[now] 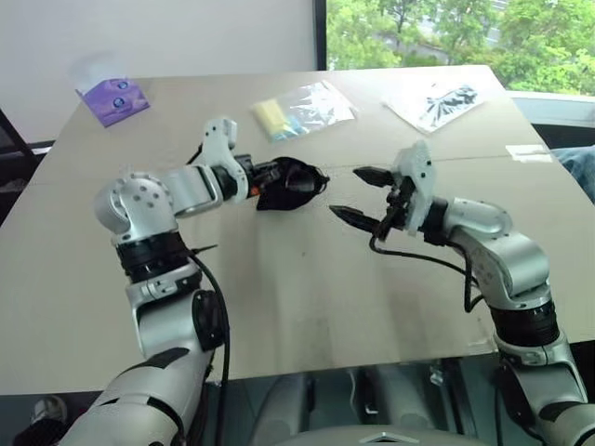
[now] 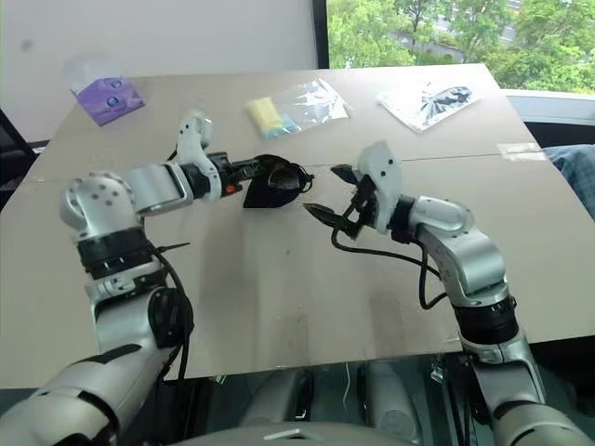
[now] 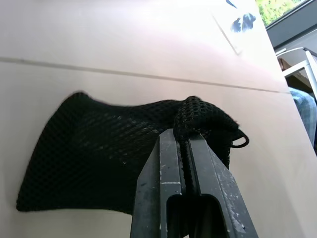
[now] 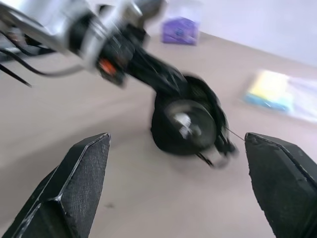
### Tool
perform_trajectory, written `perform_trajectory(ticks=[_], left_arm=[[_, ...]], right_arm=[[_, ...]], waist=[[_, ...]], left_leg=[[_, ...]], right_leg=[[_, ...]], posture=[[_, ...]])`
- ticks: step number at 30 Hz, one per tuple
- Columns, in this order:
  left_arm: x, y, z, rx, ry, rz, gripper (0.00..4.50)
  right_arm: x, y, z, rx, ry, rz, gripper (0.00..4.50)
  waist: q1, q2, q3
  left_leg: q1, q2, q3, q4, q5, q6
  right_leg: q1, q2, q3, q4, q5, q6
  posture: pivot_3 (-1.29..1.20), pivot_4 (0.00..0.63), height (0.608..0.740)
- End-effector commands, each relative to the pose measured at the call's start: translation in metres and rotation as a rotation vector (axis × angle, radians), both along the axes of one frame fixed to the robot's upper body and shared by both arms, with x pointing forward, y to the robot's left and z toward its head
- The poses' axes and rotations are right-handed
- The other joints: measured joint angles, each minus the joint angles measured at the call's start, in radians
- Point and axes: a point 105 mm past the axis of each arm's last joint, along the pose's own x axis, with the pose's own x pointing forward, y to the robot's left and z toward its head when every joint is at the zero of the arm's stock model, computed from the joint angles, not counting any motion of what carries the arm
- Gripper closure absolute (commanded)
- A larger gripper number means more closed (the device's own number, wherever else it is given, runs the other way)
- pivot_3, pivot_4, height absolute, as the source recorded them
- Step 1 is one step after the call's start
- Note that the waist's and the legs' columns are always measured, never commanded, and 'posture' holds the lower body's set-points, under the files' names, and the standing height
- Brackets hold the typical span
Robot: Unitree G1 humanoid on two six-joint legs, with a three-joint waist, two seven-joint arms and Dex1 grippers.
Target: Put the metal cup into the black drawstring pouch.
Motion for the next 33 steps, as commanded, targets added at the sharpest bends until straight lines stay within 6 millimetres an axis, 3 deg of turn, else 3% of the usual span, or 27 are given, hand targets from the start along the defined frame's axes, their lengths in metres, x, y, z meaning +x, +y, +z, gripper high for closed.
perform_trajectory(ticks=[1, 5, 19, 29, 33], left_arm=[[0.003, 0.003, 0.03, -0.033, -0.078, -0.005, 4.5], [0.005, 0.002, 0.042, -0.05, -0.091, -0.022, 4.5], [0.002, 0.006, 0.055, -0.061, -0.098, -0.074, 4.5], [-0.007, 0.008, 0.06, -0.05, -0.105, -0.103, 4.5], [-0.009, 0.006, 0.06, -0.054, -0.106, -0.115, 4.5]], right_arm=[[0.02, -0.006, -0.02, -0.035, 0.006, -0.137, 0.09], [0.036, 0.012, -0.035, -0.004, 0.032, -0.17, 0.09], [0.073, 0.077, -0.038, 0.127, 0.029, -0.182, 0.09], [0.09, 0.087, -0.025, 0.177, -0.021, -0.216, 0.09], [0.09, 0.087, -0.024, 0.194, -0.018, -0.202, 1.96]], waist=[[-0.001, 0.0, 0.0], [-0.005, 0.0, 0.0], [-0.013, 0.0, 0.0], [-0.022, 0.0, 0.0], [-0.036, 0.0, 0.0]], left_leg=[[0.0, 0.0, 0.0, 0.0, 0.0, 0.0], [-0.001, 0.0, 0.001, 0.0, 0.0, 0.0], [-0.002, 0.0, 0.003, -0.002, 0.0, 0.0], [-0.005, 0.0, 0.003, -0.002, 0.0, 0.0], [-0.005, 0.0, 0.003, -0.002, 0.0, 0.0]], right_leg=[[0.0, 0.0, 0.0, 0.0, 0.0, 0.0], [-0.002, 0.0, 0.001, 0.001, 0.0, 0.0], [-0.005, 0.0, 0.003, 0.001, 0.0, 0.0], [-0.008, 0.0, 0.003, 0.001, 0.0, 0.0], [-0.009, 0.0, 0.003, 0.001, 0.0, 0.0]], posture=[[0.0, 0.15, 0.74], [0.0, 0.15, 0.74], [0.0, 0.15, 0.74], [0.0, 0.15, 0.74], [0.0, 0.15, 0.74]])
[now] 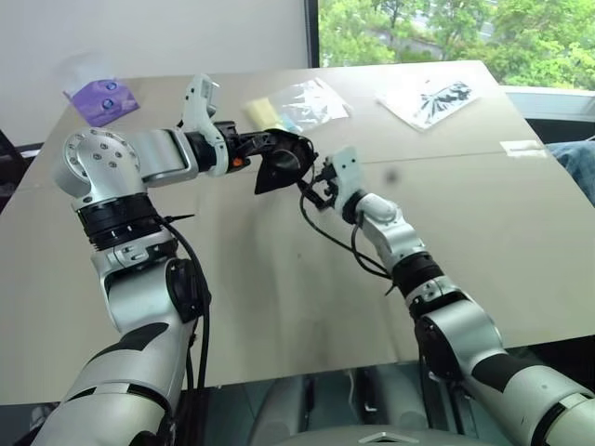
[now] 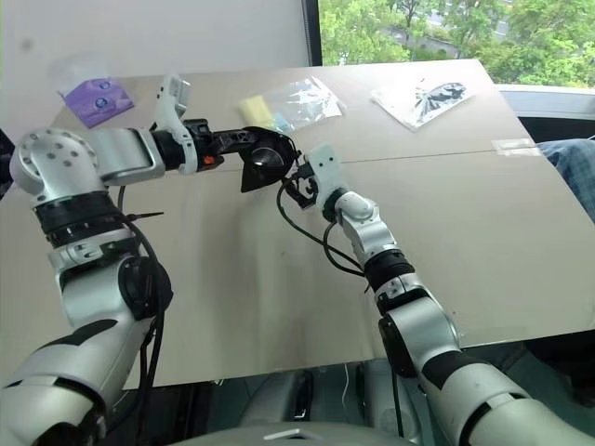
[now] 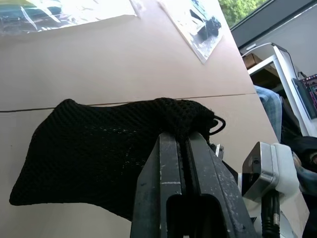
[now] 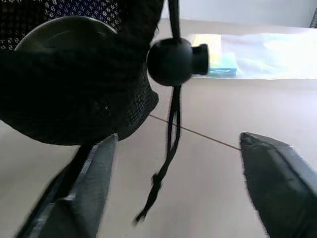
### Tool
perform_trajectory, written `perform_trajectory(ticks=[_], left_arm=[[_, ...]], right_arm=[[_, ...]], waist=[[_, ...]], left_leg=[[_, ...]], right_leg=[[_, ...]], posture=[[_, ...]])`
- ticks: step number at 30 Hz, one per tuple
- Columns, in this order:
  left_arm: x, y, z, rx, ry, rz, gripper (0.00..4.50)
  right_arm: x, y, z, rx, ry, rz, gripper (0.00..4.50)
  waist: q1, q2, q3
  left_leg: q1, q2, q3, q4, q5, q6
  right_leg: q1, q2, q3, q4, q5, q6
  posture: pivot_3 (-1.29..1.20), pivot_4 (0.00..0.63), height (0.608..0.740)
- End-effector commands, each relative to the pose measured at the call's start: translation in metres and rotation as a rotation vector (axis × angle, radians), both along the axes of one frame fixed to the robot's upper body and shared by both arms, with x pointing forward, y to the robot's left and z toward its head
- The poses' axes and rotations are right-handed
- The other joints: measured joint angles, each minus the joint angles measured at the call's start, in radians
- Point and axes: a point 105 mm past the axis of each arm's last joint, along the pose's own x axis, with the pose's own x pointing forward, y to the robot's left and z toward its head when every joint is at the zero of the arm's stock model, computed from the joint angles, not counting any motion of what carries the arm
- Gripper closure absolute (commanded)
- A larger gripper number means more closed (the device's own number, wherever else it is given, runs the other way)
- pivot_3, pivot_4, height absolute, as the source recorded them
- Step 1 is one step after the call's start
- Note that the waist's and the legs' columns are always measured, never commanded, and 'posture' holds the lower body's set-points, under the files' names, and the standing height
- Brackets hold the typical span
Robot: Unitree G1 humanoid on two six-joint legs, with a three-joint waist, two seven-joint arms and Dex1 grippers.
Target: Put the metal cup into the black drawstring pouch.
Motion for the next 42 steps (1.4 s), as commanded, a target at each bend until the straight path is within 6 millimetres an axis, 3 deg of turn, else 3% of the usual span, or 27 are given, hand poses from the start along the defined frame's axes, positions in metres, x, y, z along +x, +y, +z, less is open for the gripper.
perform_trajectory(ticks=[1, 2, 5, 6, 13, 19, 22, 24, 26, 31, 37, 42], left_arm=[[-0.007, -0.001, 0.023, -0.016, -0.083, -0.029, 4.5], [-0.008, -0.002, 0.022, -0.016, -0.083, -0.035, 4.5], [-0.013, -0.001, 0.022, -0.014, -0.089, -0.053, 4.5], [-0.015, -0.001, 0.023, -0.014, -0.091, -0.059, 4.5], [-0.018, 0.01, 0.017, 0.006, -0.085, -0.034, 4.5], [-0.028, 0.012, -0.008, 0.091, -0.114, -0.056, 4.5], [-0.032, 0.001, -0.011, 0.23, -0.277, -0.088, 4.5], [-0.037, -0.013, -0.004, 0.2, -0.368, -0.159, 3.93], [-0.041, -0.026, 0.001, 0.207, -0.439, -0.226, 3.37], [-0.049, -0.071, 0.004, 0.218, -0.562, -0.411, 1.01], [-0.041, -0.113, -0.005, 0.252, -0.63, -0.504, 1.01], [-0.038, -0.127, -0.004, 0.222, -0.65, -0.539, 1.01]], right_arm=[[0.0, 0.003, 0.02, 0.054, -0.057, 0.02, 2.72], [0.0, 0.003, 0.021, 0.058, -0.059, 0.022, 2.93], [0.0, 0.002, 0.021, 0.065, -0.064, 0.026, 4.33], [0.0, 0.001, 0.022, 0.066, -0.066, 0.026, 4.43], [0.002, -0.019, 0.022, 0.024, -0.117, -0.023, 4.43], [0.007, -0.077, 0.037, -0.11, -0.263, -0.225, 4.43], [-0.001, -0.102, 0.058, -0.223, -0.375, -0.267, 4.43], [-0.012, -0.116, 0.082, -0.297, -0.452, -0.27, 4.5], [-0.025, -0.118, 0.096, -0.379, -0.513, -0.238, 4.5], [-0.054, -0.112, 0.11, -0.515, -0.564, -0.144, 4.5], [-0.076, -0.101, 0.112, -0.574, -0.57, -0.059, 4.5], [-0.083, -0.099, 0.113, -0.592, -0.57, -0.047, 4.5]], waist=[[-0.005, 0.0, 0.0], [-0.007, 0.0, 0.0], [-0.01, 0.0, 0.0], [-0.01, 0.0, 0.0], [-0.007, 0.0, 0.0], [-0.005, 0.0, 0.0], [-0.004, 0.0, 0.0], [-0.001, 0.0, 0.0], [0.006, 0.0, 0.0], [0.013, 0.0, 0.0], [0.026, 0.0, 0.0], [0.026, 0.0, 0.0]], left_leg=[[0.0, 0.0, 0.0, 0.0, 0.0, 0.0], [0.0, 0.0, 0.0, 0.0, 0.0, 0.0], [0.0, 0.0, 0.0, 0.0, 0.0, 0.0], [0.0, 0.0, 0.0, 0.0, 0.0, 0.0], [0.0, 0.0, 0.001, 0.0, 0.0, 0.0], [-0.001, 0.0, 0.0, 0.0, 0.0, 0.0], [-0.001, 0.0, 0.0, 0.0, 0.0, 0.0], [-0.003, 0.0, 0.001, 0.0, 0.0, 0.0], [-0.006, 0.0, 0.001, 0.001, 0.0, 0.0], [-0.007, 0.0, 0.001, 0.001, 0.0, 0.0], [-0.007, 0.0, 0.001, 0.002, 0.0, 0.001], [-0.008, 0.0, 0.001, 0.003, 0.0, 0.001]], right_leg=[[0.0, 0.0, 0.0, 0.0, 0.0, 0.0], [0.0, 0.0, 0.0, 0.0, 0.0, 0.0], [-0.001, 0.0, 0.0, 0.001, 0.0, 0.0], [-0.001, 0.0, 0.001, 0.001, 0.0, 0.0], [-0.001, 0.0, 0.001, 0.001, 0.0, 0.0], [-0.001, 0.0, 0.001, 0.0, 0.0, 0.0], [-0.002, 0.0, 0.001, 0.001, 0.0, 0.0], [-0.003, 0.0, 0.001, 0.001, 0.0, 0.0], [-0.006, 0.0, 0.001, 0.001, 0.0, 0.0], [-0.006, 0.0, 0.001, 0.001, 0.0, 0.0], [-0.006, 0.0, 0.001, 0.001, 0.0, 0.0], [-0.006, 0.0, 0.001, 0.001, 0.0, 0.0]], posture=[[0.0, 0.15, 0.74], [0.0, 0.15, 0.74], [0.0, 0.15, 0.74], [0.0, 0.15, 0.74], [0.0, 0.15, 0.74], [0.0, 0.15, 0.74], [0.0, 0.15, 0.74], [0.0, 0.15, 0.74], [0.0, 0.15, 0.74], [0.0, 0.15, 0.74], [0.0, 0.15, 0.74], [0.0, 0.15, 0.74]])
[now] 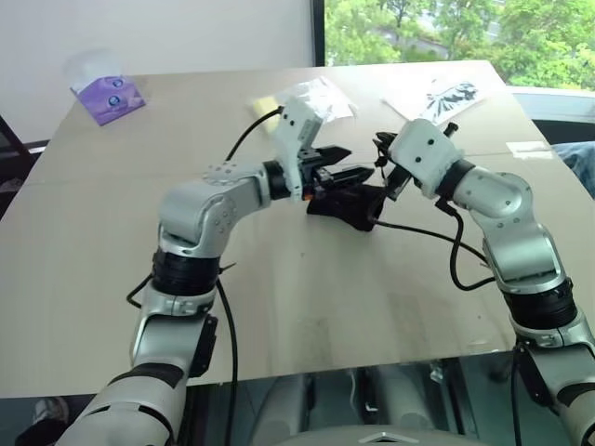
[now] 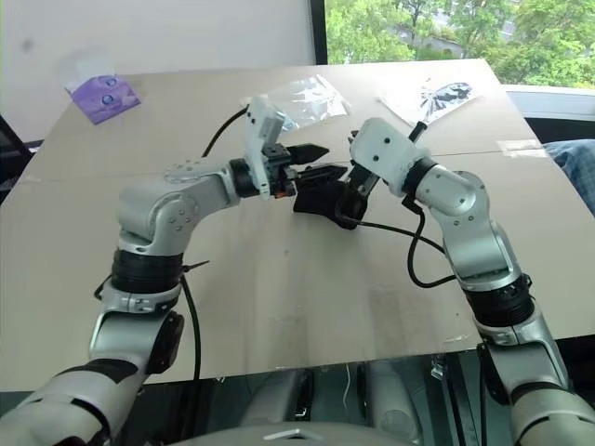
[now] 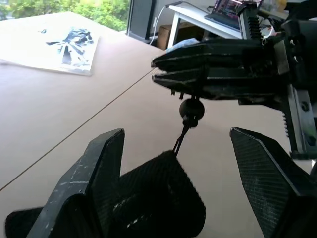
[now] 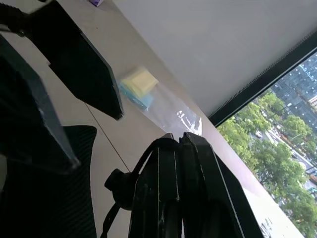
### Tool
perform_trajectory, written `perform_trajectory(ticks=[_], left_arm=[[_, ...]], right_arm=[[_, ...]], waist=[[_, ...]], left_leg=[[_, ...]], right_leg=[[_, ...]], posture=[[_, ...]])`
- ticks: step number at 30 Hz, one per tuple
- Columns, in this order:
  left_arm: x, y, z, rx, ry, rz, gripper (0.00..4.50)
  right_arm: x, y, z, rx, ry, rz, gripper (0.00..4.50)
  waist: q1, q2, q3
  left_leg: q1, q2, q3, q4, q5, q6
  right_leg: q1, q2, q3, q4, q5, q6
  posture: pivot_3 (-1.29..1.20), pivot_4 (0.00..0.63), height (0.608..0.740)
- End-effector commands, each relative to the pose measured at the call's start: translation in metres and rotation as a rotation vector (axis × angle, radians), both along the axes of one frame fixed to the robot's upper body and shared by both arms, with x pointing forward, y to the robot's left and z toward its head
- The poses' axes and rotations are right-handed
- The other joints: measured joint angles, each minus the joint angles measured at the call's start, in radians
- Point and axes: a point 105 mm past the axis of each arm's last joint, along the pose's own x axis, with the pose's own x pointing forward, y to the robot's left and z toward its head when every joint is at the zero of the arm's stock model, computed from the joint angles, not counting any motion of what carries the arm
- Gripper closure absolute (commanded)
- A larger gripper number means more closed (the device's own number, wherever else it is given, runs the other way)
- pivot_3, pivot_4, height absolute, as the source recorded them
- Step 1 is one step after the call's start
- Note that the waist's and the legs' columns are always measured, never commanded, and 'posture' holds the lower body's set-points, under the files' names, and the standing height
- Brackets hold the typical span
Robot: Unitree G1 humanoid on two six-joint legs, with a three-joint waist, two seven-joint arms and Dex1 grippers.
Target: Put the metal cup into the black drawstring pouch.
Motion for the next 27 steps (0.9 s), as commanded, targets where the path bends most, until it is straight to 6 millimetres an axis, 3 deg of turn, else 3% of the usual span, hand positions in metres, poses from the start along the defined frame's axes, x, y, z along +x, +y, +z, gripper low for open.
perform_trajectory(ticks=[1, 7, 10, 15, 16, 21, 27], left_arm=[[0.0, -0.008, 0.013, -0.028, -0.055, -0.033, 1.01], [0.002, -0.02, 0.014, -0.034, -0.057, -0.073, 1.01], [0.002, -0.026, 0.015, -0.046, -0.056, -0.099, 1.85], [0.0, -0.033, 0.011, -0.03, -0.053, -0.132, 4.23], [0.0, -0.035, 0.01, -0.027, -0.052, -0.138, 4.43], [0.004, -0.036, -0.004, 0.031, -0.023, -0.138, 4.43], [0.008, -0.027, -0.026, 0.089, 0.03, -0.114, 4.43]], right_arm=[[-0.011, 0.004, 0.013, -0.013, -0.049, 0.021, 4.5], [-0.014, 0.007, 0.014, -0.019, -0.053, 0.023, 4.5], [-0.015, 0.005, 0.015, -0.021, -0.054, 0.015, 4.5], [-0.016, 0.004, 0.016, -0.021, -0.055, 0.007, 4.5], [-0.016, 0.004, 0.017, -0.018, -0.054, 0.004, 4.5], [-0.01, -0.012, 0.024, 0.024, -0.062, -0.069, 4.5], [0.009, -0.063, 0.036, 0.082, -0.081, -0.269, 4.5]], waist=[[0.0, 0.0, 0.0], [0.001, 0.0, 0.0], [0.002, 0.0, 0.0], [0.001, 0.0, 0.0], [0.001, 0.0, 0.0], [0.001, 0.0, 0.0], [0.003, 0.0, 0.0]], left_leg=[[0.0, 0.0, 0.0, 0.0, 0.0, 0.0], [0.0, 0.0, 0.0, 0.001, 0.0, 0.0], [0.0, 0.0, 0.0, 0.001, 0.0, 0.0], [0.0, 0.0, 0.0, 0.001, 0.0, 0.0], [0.0, 0.0, 0.0, 0.001, 0.0, 0.0], [0.0, 0.0, 0.0, 0.002, 0.0, 0.0], [0.0, 0.0, 0.0, 0.002, 0.0, 0.0]], right_leg=[[0.0, 0.0, 0.0, 0.0, 0.0, 0.0], [0.0, 0.0, 0.0, 0.0, 0.0, 0.0], [0.0, 0.0, 0.0, 0.0, 0.0, 0.0], [0.0, 0.0, -0.001, 0.0, 0.0, 0.0], [0.0, 0.0, -0.001, 0.001, 0.0, 0.0], [0.0, 0.0, -0.001, 0.001, 0.0, 0.0], [0.0, 0.0, -0.001, 0.001, 0.0, 0.0]], posture=[[0.0, 0.15, 0.74], [0.0, 0.15, 0.74], [0.0, 0.15, 0.74], [0.0, 0.15, 0.74], [0.0, 0.15, 0.74], [0.0, 0.15, 0.74], [0.0, 0.15, 0.74]])
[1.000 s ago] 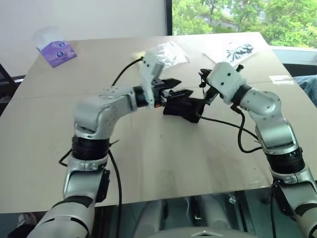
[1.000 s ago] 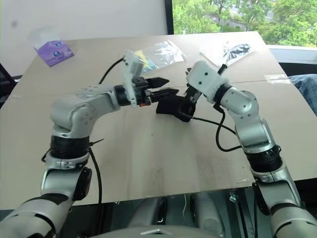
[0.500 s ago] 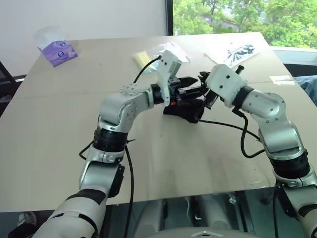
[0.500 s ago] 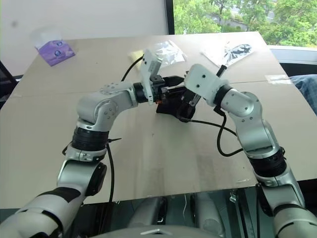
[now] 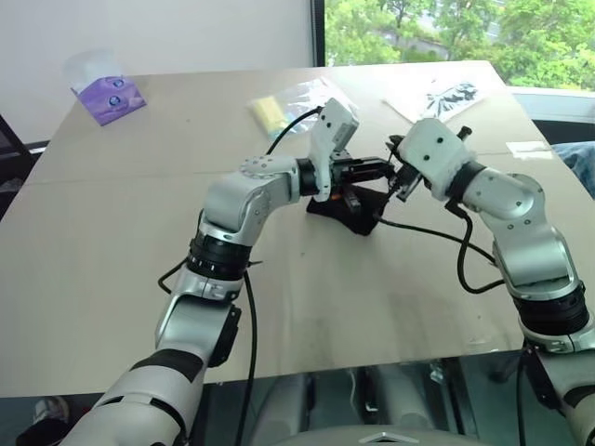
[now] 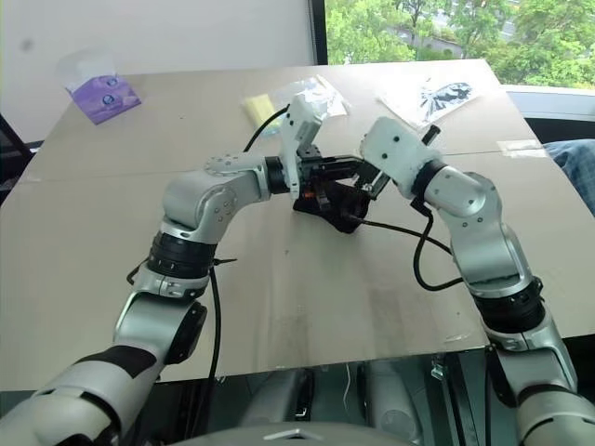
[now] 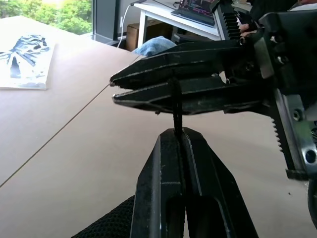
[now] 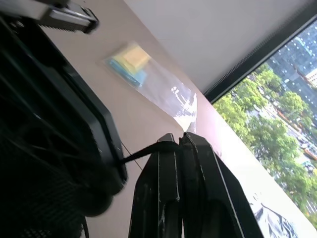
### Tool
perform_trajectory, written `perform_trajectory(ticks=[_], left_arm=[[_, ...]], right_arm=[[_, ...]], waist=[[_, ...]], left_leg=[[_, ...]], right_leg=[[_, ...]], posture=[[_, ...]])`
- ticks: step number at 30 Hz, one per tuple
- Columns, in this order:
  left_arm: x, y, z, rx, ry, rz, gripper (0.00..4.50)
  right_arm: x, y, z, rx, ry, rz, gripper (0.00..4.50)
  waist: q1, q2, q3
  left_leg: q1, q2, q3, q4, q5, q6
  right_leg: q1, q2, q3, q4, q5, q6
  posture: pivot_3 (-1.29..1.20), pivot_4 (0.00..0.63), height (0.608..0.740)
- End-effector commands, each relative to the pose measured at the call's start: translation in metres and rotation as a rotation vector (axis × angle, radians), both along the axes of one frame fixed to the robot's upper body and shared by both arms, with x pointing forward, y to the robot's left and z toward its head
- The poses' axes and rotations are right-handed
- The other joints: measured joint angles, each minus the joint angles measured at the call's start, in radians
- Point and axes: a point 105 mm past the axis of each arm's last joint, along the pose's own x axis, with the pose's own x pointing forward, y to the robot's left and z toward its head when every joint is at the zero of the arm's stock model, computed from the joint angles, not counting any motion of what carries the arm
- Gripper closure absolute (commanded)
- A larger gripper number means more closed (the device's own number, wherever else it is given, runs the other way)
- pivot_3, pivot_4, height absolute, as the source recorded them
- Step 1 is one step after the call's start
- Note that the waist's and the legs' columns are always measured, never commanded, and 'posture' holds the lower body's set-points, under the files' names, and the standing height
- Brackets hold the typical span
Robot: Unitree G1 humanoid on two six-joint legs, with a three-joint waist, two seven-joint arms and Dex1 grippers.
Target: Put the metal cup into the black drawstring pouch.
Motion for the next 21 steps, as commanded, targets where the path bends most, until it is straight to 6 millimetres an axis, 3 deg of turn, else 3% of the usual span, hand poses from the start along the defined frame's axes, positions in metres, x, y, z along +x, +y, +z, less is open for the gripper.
perform_trajectory(ticks=[1, 8, 11, 14, 18, 21], left_arm=[[0.001, 0.006, -0.015, 0.047, 0.035, 0.008, 4.43], [0.0, 0.013, -0.029, 0.083, 0.047, 0.026, 4.43], [0.01, 0.013, -0.007, -0.033, 0.025, 0.078, 4.43], [0.012, 0.005, 0.017, -0.115, -0.02, 0.074, 3.72], [0.004, -0.017, 0.037, -0.131, -0.094, -0.003, 1.86], [0.003, -0.034, 0.039, -0.134, -0.095, -0.03, 1.86]], right_arm=[[0.003, -0.039, 0.035, 0.064, -0.116, -0.136, 4.5], [0.01, -0.074, 0.047, 0.078, -0.144, -0.24, 4.5], [0.009, -0.071, 0.049, 0.075, -0.143, -0.209, 4.5], [0.005, -0.061, 0.048, 0.064, -0.136, -0.153, 4.5], [-0.004, -0.045, 0.046, 0.03, -0.128, -0.08, 4.5], [-0.012, -0.031, 0.047, 0.024, -0.129, -0.024, 4.5]], waist=[[0.001, 0.0, 0.0], [-0.002, 0.0, 0.0], [0.0, 0.0, 0.0], [0.002, 0.0, 0.0], [0.005, 0.0, 0.0], [0.005, 0.0, 0.0]], left_leg=[[0.0, 0.0, 0.0, 0.0, 0.0, 0.0], [0.0, 0.0, 0.001, 0.0, 0.0, 0.0], [0.0, 0.0, 0.001, 0.001, 0.0, 0.0], [-0.001, 0.0, 0.0, 0.005, -0.001, 0.001], [-0.002, 0.0, 0.001, 0.009, -0.001, 0.002], [-0.001, 0.0, 0.001, 0.01, -0.001, 0.002]], right_leg=[[0.0, 0.0, 0.0, 0.0, 0.0, 0.0], [0.0, 0.0, 0.001, 0.001, 0.0, 0.0], [0.0, 0.0, 0.001, 0.002, 0.0, 0.0], [0.0, 0.0, 0.0, 0.004, 0.0, 0.0], [0.0, 0.0, 0.0, 0.007, 0.0, 0.0], [0.001, 0.0, 0.0, 0.009, 0.0, 0.0]], posture=[[0.0, 0.15, 0.74], [0.0, 0.15, 0.74], [0.0, 0.15, 0.74], [0.0, 0.15, 0.74], [0.0, 0.15, 0.74], [0.0, 0.15, 0.74]])
